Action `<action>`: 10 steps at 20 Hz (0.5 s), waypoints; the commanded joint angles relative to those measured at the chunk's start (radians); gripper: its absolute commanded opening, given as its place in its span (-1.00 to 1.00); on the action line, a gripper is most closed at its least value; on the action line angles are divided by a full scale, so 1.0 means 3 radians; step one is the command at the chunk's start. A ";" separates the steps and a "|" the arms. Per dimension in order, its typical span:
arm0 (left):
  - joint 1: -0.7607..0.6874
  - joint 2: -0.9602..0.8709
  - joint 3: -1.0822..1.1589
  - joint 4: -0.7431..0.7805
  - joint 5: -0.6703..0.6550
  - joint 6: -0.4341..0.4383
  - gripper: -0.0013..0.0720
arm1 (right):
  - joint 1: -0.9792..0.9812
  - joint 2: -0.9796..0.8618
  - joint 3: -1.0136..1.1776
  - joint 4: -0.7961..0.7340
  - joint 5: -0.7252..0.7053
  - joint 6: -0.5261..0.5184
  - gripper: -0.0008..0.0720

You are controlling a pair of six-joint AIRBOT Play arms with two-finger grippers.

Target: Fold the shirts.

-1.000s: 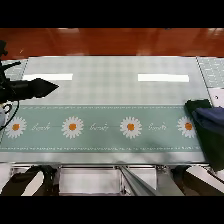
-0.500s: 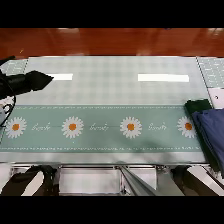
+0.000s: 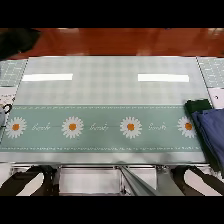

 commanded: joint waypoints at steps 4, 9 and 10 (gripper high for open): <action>-0.0526 -0.0905 0.0212 0.2063 -0.1270 -0.1165 -0.92 | 0.1493 -0.1011 0.0122 -0.1956 0.1030 0.0645 -0.91; -0.0305 -0.0765 0.0161 0.2069 -0.1371 -0.1179 -0.92 | 0.0983 -0.0987 -0.0449 -0.1254 0.0982 0.0703 -0.90; -0.0310 -0.0771 0.0065 0.2068 -0.1268 -0.1148 -0.92 | 0.1006 -0.0988 -0.0626 -0.1344 0.0852 0.0724 -0.90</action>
